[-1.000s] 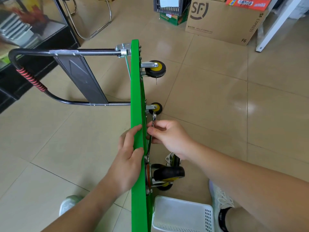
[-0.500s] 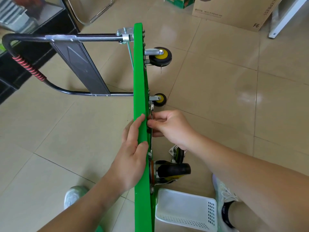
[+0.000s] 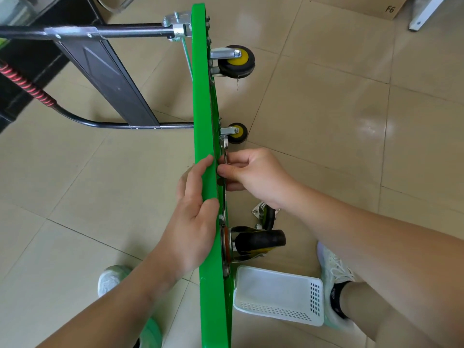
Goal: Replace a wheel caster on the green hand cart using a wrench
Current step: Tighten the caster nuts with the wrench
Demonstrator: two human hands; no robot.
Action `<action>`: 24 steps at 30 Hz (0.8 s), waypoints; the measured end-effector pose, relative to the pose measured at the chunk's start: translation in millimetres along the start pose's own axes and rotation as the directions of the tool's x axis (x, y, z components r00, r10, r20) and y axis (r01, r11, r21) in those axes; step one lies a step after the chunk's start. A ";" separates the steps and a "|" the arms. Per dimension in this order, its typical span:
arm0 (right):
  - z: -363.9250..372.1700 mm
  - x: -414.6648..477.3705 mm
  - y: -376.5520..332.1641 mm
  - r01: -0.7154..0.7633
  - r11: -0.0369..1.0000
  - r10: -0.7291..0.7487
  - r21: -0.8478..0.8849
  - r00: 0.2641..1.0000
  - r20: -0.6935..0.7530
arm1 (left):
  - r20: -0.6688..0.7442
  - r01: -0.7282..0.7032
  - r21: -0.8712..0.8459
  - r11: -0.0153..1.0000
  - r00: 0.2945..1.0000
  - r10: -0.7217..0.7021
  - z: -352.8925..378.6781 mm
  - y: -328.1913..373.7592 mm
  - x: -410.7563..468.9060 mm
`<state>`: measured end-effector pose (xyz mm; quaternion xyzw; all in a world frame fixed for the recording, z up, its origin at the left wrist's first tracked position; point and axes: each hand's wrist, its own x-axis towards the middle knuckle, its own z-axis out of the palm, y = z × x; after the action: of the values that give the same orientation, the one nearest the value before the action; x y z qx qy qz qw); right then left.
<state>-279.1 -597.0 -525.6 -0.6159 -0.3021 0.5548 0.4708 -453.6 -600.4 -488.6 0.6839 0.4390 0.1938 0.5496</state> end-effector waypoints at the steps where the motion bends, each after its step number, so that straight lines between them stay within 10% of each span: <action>1: -1.1 1.9 0.5 -0.018 1.000 0.018 0.008 1.000 -0.001 | 0.002 -0.001 -0.001 1.000 1.000 0.001 0.0 0.1 -0.1; 17: -1.7 26.2 30.9 -0.259 0.965 0.260 0.037 0.965 -0.043 | -0.007 -0.031 0.007 0.999 0.999 0.031 0.2 -2.7 -0.2; 24: -12.6 14.0 -10.4 -0.023 0.999 0.027 0.036 0.992 -0.119 | -0.001 -0.030 0.002 1.000 1.000 0.030 0.7 -2.7 -0.6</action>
<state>-262.5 -583.7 -522.5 -0.6437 -0.2559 0.5279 0.4914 -454.4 -601.2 -491.2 0.6908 0.4294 0.2018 0.5456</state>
